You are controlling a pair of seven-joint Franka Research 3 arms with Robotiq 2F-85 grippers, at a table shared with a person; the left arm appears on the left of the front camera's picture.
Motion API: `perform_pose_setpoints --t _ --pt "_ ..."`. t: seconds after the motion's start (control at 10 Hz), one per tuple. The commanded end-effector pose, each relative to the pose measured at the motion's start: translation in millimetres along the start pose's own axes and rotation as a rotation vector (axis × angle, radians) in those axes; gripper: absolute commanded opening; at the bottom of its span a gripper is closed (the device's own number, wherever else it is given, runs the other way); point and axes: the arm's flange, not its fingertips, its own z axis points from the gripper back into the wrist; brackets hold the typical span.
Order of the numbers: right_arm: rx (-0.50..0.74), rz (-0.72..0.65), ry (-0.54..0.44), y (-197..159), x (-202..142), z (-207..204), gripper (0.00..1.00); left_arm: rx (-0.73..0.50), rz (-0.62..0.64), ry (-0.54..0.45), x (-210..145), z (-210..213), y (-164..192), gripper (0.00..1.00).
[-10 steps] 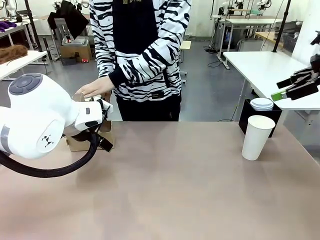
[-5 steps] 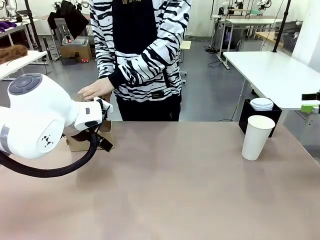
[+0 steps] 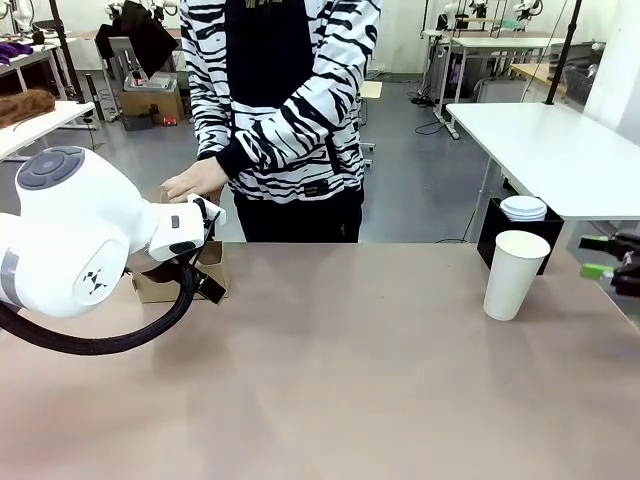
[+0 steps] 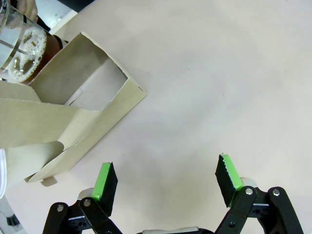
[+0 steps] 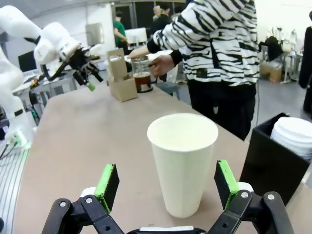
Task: Pour a drink into a cup and package it in a carrier.
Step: Pick up the 600 ml Paper Cup and place it in the middle top area of the table.
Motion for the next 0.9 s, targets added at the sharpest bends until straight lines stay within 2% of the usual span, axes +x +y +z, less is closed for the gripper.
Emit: perform_pose_setpoints --t 0.0,0.1,0.2,0.3,0.4,0.5,0.8 --pt "0.033 0.037 -0.005 -8.5 -16.4 -5.4 1.00 -0.001 0.000 -0.001 -0.2 0.3 0.1 1.00" --pt "0.033 0.035 -0.006 -10.6 -29.9 -10.8 1.00 -0.001 0.000 -0.001 -0.2 0.3 0.1 1.00" --pt "-0.021 0.038 -0.023 -14.4 -38.4 -17.4 1.00 -0.001 0.000 -0.001 -0.2 0.3 0.1 1.00" --pt "-0.054 0.003 -0.023 -12.6 -25.4 -20.4 1.00 -0.001 0.000 -0.001 -0.2 0.3 0.1 1.00" --pt "0.023 -0.001 0.004 -3.9 -35.5 -13.9 1.00 -0.001 0.000 -0.001 -0.2 0.3 0.1 1.00" --pt "0.023 -0.001 0.004 -3.9 -35.5 -13.9 1.00 -0.001 0.000 -0.001 -0.2 0.3 0.1 1.00" --pt "-0.057 -0.031 -0.017 -14.7 -40.2 -41.1 1.00 -0.001 0.000 -0.001 -0.2 0.3 0.1 1.00"
